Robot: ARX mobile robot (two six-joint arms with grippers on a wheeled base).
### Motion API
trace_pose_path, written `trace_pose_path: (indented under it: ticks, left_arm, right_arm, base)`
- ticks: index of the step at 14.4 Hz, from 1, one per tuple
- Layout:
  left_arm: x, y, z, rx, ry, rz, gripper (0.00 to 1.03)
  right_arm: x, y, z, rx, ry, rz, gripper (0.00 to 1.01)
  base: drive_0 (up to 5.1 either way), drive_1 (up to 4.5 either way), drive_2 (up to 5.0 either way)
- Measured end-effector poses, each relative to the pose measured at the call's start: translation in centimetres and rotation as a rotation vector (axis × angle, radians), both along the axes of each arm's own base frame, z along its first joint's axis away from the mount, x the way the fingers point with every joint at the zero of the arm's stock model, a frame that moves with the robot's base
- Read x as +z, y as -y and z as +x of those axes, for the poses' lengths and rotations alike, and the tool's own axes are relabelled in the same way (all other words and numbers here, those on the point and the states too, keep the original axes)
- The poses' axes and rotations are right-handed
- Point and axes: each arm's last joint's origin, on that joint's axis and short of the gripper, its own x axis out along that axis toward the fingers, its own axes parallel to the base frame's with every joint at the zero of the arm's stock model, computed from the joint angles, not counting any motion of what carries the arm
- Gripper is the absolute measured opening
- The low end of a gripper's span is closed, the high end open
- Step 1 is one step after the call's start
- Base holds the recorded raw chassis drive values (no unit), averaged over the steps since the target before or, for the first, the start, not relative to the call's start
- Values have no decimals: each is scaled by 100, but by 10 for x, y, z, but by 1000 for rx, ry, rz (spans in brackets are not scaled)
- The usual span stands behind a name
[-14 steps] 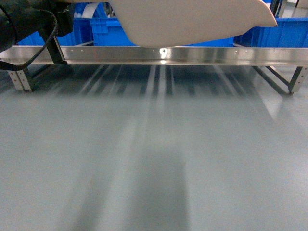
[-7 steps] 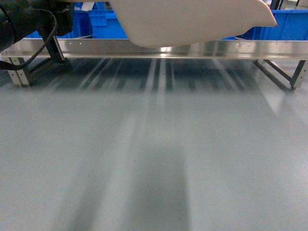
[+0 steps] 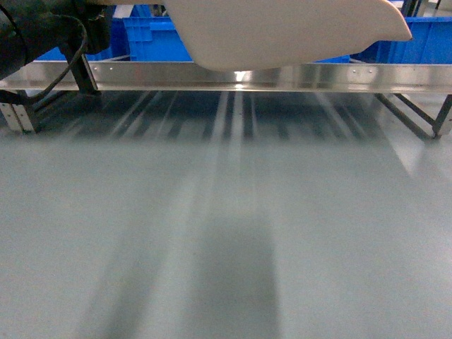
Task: Place part in tray to right shelf
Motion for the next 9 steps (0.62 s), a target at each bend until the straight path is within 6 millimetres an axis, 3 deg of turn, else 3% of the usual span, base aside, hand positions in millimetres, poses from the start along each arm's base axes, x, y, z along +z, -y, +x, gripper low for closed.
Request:
trace_pose_path:
  ticks: [3, 9]
  left_arm:
    - [0, 0, 0, 0, 2, 0, 12]
    - [0, 0, 0, 1, 2, 0, 12]
  right_arm:
    - [0, 0, 0, 0, -1, -1, 98]
    - [0, 0, 0, 0, -2, -1, 98]
  base:
    - [0, 0, 0]
    - [6, 432, -419]
